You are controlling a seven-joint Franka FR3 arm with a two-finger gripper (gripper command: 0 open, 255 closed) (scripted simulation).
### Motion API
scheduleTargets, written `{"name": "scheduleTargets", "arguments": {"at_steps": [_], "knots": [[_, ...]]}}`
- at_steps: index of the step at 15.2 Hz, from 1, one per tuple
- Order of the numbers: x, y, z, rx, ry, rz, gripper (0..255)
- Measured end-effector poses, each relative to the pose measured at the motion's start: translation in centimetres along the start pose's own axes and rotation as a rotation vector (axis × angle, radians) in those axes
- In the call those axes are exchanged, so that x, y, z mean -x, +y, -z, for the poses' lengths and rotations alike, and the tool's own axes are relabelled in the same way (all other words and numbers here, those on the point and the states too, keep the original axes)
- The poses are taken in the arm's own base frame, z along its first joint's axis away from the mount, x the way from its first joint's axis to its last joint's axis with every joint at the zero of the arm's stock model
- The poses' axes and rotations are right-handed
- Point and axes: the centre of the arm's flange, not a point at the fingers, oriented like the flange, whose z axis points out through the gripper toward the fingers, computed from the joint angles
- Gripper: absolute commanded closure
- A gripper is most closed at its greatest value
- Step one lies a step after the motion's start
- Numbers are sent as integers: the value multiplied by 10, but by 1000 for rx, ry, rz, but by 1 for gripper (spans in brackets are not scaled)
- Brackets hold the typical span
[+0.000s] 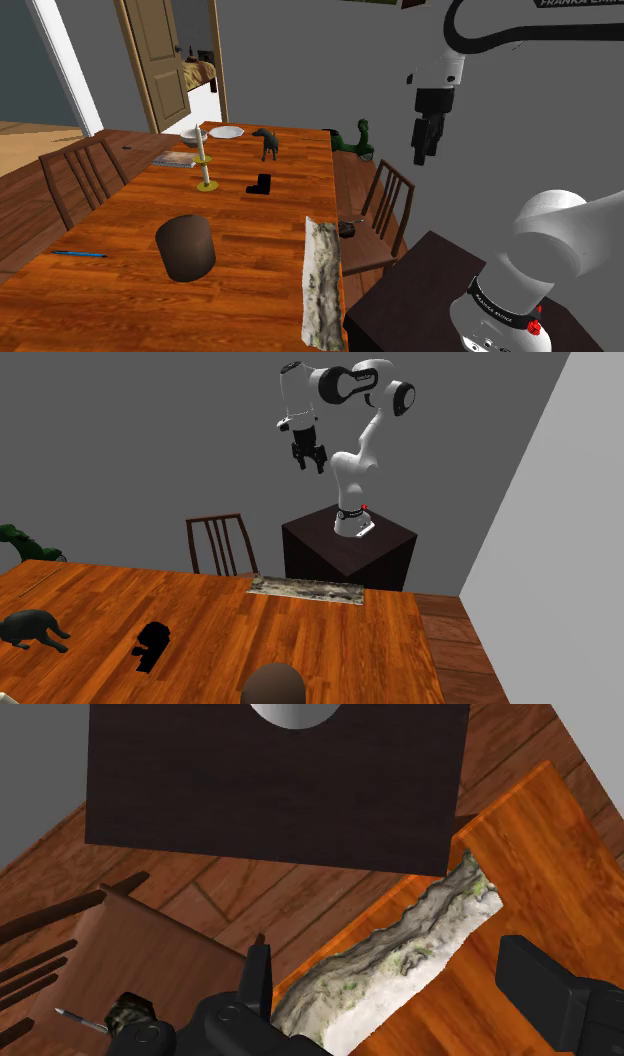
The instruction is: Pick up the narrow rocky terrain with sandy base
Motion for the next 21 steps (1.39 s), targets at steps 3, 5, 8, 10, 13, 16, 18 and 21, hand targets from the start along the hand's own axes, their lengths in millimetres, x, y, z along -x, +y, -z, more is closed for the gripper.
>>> {"name": "scheduleTargets", "arguments": {"at_steps": [3,5,8,10,13,16,18,21], "knots": [[-6,-17,-10,28,-1,-27,0],[-18,-38,-24,69,-2,-69,0],[-34,-78,-46,136,-1,-139,0],[-50,-98,-64,182,-1,-187,0],[-73,-130,-93,251,0,-259,0],[-96,-160,-124,320,0,-331,0],[-116,-176,-145,365,1,-377,0],[-144,-195,-178,431,0,-448,0]]}}
